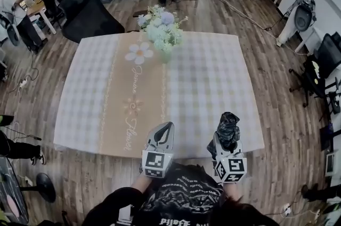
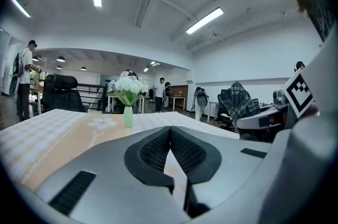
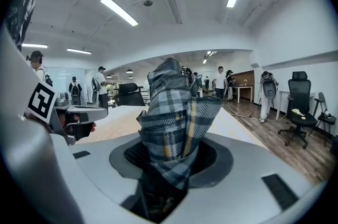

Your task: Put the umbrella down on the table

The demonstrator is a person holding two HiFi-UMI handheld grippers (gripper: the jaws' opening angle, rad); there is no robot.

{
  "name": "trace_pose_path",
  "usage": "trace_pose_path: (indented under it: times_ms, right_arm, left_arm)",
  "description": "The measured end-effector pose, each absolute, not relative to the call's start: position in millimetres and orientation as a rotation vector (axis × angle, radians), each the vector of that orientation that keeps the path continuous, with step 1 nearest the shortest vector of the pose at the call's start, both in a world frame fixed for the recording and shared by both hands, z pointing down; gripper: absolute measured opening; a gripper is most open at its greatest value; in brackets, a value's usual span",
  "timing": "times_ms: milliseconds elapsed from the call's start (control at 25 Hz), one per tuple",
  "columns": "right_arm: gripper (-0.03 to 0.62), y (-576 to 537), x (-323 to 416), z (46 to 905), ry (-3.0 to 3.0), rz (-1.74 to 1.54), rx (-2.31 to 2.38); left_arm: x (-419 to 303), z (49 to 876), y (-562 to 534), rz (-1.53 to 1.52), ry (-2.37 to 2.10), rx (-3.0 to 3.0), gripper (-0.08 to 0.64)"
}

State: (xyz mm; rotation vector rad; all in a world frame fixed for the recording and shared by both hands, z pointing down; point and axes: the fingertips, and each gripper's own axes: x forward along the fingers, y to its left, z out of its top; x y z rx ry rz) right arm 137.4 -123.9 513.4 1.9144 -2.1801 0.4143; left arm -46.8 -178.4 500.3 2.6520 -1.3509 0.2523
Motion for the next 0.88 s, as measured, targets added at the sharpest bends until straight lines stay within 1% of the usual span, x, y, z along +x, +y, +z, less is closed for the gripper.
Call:
trace_pose_path:
  times_ms: [200,640,880]
  right_arm:
    - [0.187,-151,136,515,-2.161,0.427,1.907]
    - [0.187,-207,171,513,-2.088,0.461,1.825]
    - [0.187,-241,178,513,-2.111,0.444,1.673]
  left_arm:
    - [-54,508,-198,0.263,-1.343,2.633,0.02]
    - [-45,504,-229,0.287,-1.41,2.579,0.018]
    - [-38,504,-237,0.307,-1.434,2.565,0.018]
